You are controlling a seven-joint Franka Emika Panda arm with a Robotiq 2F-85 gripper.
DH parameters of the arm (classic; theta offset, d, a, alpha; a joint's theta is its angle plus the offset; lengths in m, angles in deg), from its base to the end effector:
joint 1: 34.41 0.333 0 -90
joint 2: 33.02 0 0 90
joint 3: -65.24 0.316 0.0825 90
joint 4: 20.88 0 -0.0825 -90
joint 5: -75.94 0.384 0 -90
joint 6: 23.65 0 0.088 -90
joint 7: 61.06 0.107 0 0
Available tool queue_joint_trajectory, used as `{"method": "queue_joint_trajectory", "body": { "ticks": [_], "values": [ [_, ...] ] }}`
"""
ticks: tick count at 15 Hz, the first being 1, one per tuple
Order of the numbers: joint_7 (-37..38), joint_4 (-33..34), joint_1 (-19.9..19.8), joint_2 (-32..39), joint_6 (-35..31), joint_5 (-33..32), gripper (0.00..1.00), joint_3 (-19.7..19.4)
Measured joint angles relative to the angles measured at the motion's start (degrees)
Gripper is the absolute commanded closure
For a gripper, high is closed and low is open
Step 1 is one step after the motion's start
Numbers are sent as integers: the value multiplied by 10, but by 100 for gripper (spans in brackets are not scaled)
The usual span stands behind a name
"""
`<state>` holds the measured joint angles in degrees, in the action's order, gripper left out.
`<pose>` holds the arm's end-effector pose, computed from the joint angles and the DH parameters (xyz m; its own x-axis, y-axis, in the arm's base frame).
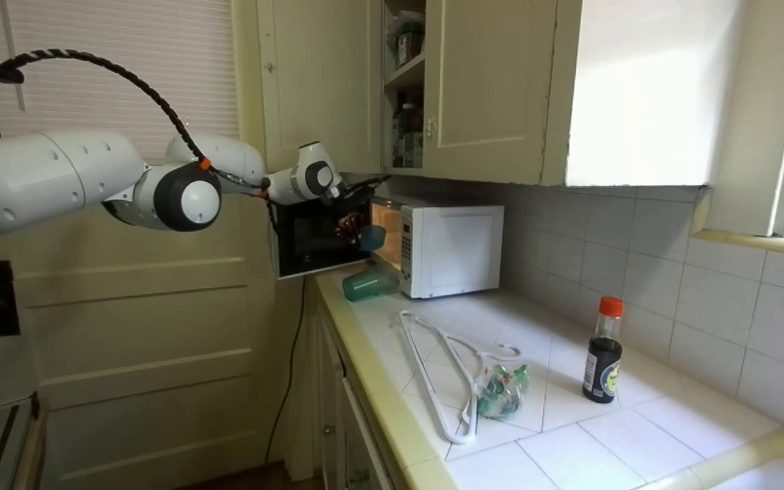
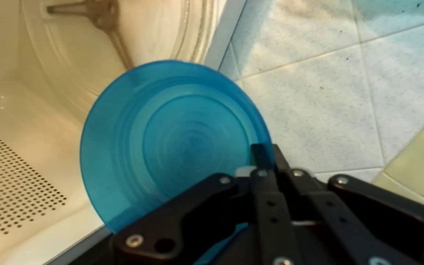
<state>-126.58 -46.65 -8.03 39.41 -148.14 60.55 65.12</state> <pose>0.7613 0.3656 0.3211 -0.1160 0.9911 -0.0657 0.8591 0.1333 0.4942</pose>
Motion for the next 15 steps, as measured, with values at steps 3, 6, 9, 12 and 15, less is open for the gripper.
{"method": "queue_joint_trajectory", "body": {
  "ticks": [3,6,9,12,15],
  "values": [
    [2,0,-6,-7,-2,1,96,-1],
    [7,-1,-8,-8,-4,1,99,-3],
    [76,-2,-7,-6,-45,-9,99,-34],
    [142,-2,-12,-4,-78,-27,99,-68],
    [171,-4,-17,2,-79,-42,99,-82]
  ]
}}
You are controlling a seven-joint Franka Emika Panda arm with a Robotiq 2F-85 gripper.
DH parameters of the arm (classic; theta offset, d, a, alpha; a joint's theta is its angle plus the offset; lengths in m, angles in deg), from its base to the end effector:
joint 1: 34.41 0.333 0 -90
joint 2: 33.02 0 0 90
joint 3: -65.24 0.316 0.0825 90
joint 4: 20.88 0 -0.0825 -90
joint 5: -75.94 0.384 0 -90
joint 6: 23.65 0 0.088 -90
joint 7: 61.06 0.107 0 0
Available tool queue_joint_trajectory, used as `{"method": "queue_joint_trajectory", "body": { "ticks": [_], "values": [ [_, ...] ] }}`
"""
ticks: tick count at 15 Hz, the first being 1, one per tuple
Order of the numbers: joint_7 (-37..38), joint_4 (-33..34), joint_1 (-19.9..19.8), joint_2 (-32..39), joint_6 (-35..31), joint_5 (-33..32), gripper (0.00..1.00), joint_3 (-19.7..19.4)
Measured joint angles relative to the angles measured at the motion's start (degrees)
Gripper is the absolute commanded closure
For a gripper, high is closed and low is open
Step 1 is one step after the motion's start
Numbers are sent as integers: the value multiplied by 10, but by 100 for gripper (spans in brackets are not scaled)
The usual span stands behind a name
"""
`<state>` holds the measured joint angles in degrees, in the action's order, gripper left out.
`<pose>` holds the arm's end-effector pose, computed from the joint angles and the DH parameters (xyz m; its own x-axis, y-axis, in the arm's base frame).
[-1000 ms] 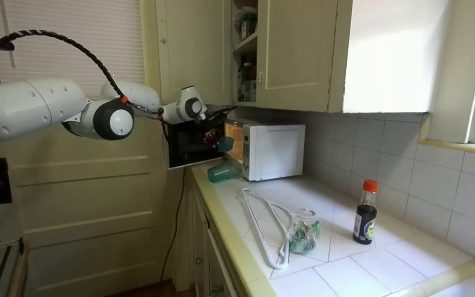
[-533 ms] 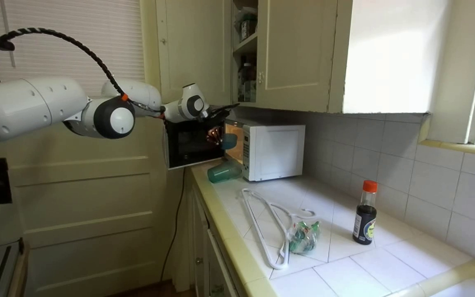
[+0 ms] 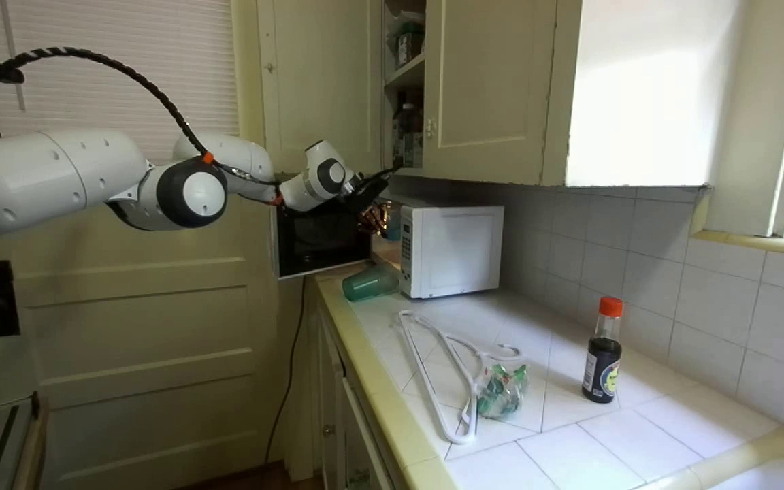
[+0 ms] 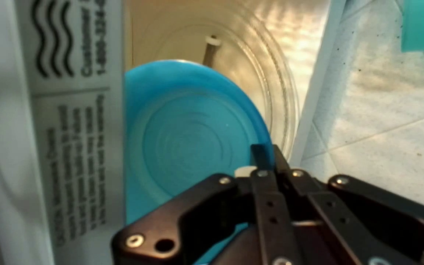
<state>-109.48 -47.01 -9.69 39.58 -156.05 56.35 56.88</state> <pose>0.7902 0.3159 0.3364 0.1473 0.9888 -0.0235 0.7407 -0.0945 0.6652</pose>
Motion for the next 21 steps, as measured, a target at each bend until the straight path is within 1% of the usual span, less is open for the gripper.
{"method": "queue_joint_trajectory", "body": {
  "ticks": [7,15,18,19,20,21],
  "values": [
    [3,-1,-3,18,2,-10,99,-3],
    [-4,0,-16,18,20,-3,99,25],
    [-7,0,-17,18,21,-2,99,28],
    [-9,0,-17,18,21,-2,91,28],
    [-11,0,-17,18,21,-2,71,28],
    [-12,0,-17,18,21,-2,64,28]
  ]
}}
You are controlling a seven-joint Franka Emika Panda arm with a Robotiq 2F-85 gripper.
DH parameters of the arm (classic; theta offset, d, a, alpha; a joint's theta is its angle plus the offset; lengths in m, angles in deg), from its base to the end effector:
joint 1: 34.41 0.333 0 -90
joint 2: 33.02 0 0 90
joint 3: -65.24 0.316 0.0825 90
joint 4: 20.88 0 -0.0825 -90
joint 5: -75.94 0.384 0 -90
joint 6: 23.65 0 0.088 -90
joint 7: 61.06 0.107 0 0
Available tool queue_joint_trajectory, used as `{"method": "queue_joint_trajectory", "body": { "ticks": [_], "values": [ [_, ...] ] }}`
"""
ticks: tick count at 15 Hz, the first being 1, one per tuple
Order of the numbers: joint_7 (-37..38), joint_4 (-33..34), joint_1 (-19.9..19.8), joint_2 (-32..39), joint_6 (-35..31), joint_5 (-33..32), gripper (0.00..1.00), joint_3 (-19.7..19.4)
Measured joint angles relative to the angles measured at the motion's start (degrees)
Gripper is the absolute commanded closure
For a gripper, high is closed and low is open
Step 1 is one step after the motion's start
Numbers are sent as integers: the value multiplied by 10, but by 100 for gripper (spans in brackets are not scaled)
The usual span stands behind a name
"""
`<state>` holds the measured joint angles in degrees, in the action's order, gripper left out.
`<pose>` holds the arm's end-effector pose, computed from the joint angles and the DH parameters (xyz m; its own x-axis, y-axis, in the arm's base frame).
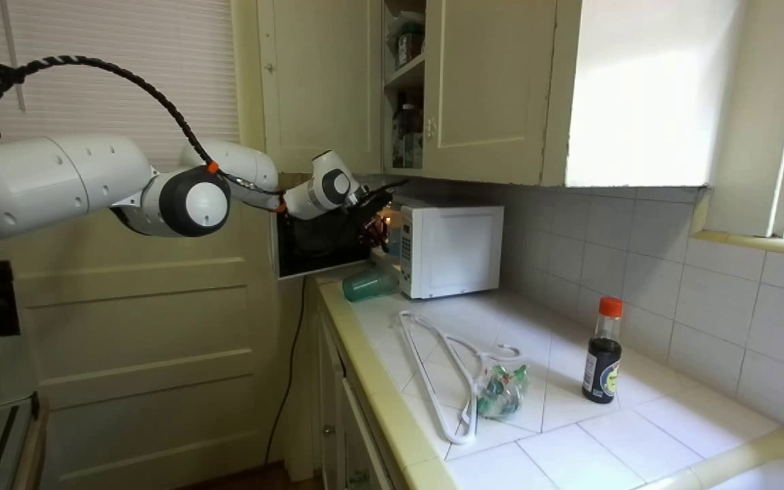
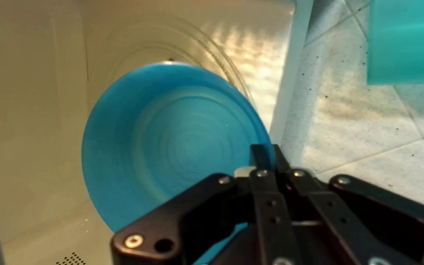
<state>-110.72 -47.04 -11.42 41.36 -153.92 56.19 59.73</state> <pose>0.7939 0.3008 0.3036 0.1600 0.9865 -0.0354 0.7899 -0.1065 0.6039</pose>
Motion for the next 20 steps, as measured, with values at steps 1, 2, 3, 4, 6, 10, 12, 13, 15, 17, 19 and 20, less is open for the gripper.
{"method": "queue_joint_trajectory", "body": {
  "ticks": [1,2,3,4,6,10,12,13,15,17,19,20],
  "values": [
    [-2,0,0,0,0,0,57,0],
    [-3,0,0,0,0,0,48,0],
    [-3,0,0,0,0,0,42,0],
    [-4,0,0,0,0,0,34,0],
    [-4,0,0,0,0,0,19,0],
    [-5,0,-1,0,0,0,0,-1],
    [-4,2,-2,0,0,-1,0,-4],
    [-2,3,-1,-1,0,-2,0,-7],
    [0,3,2,-6,0,-2,0,-9],
    [1,3,9,-11,0,-2,0,-7],
    [4,2,18,-13,0,-1,0,-5],
    [12,3,23,-14,0,-2,0,-6]
  ]
}}
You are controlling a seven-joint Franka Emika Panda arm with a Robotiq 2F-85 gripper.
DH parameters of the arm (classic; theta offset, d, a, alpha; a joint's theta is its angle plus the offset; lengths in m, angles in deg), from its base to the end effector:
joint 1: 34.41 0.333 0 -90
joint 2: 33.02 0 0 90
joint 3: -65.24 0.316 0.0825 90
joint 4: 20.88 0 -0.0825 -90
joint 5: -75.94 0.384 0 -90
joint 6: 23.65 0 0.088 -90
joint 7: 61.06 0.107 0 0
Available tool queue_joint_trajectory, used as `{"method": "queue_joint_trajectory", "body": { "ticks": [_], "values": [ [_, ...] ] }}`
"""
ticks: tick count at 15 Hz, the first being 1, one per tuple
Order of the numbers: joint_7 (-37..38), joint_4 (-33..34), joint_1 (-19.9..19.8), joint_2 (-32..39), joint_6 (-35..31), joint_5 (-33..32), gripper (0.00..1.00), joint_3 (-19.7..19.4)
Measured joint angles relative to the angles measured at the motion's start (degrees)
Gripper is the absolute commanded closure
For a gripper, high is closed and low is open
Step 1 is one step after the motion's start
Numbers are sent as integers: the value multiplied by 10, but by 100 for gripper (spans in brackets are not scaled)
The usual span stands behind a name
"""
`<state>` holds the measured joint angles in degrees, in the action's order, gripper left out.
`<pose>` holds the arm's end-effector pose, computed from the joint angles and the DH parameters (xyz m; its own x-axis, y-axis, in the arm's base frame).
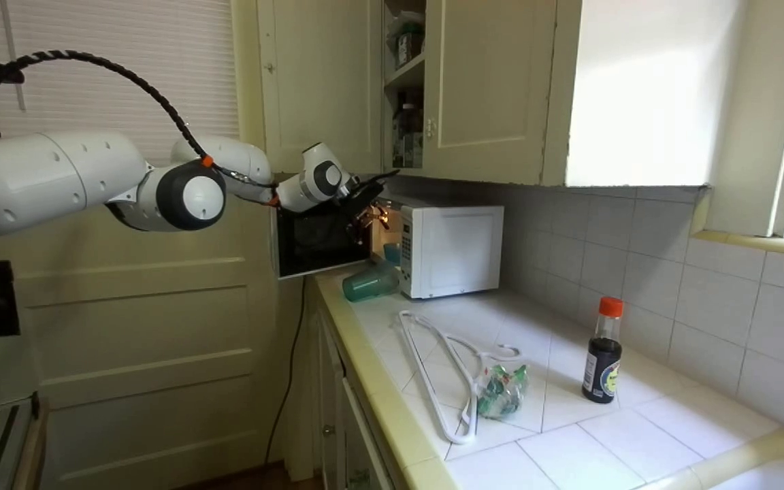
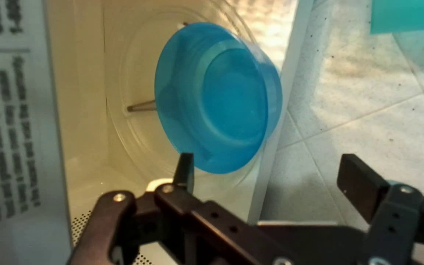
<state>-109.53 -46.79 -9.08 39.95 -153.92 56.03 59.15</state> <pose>0.7825 0.3310 0.3271 0.1386 0.9902 -0.0176 0.7714 -0.0968 0.6290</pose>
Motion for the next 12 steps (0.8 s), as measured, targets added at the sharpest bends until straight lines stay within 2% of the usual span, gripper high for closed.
{"method": "queue_joint_trajectory", "body": {
  "ticks": [4,12],
  "values": [
    [70,0,13,-10,9,-3,0,-12],
    [171,0,11,-55,176,-1,0,-9]
  ]
}}
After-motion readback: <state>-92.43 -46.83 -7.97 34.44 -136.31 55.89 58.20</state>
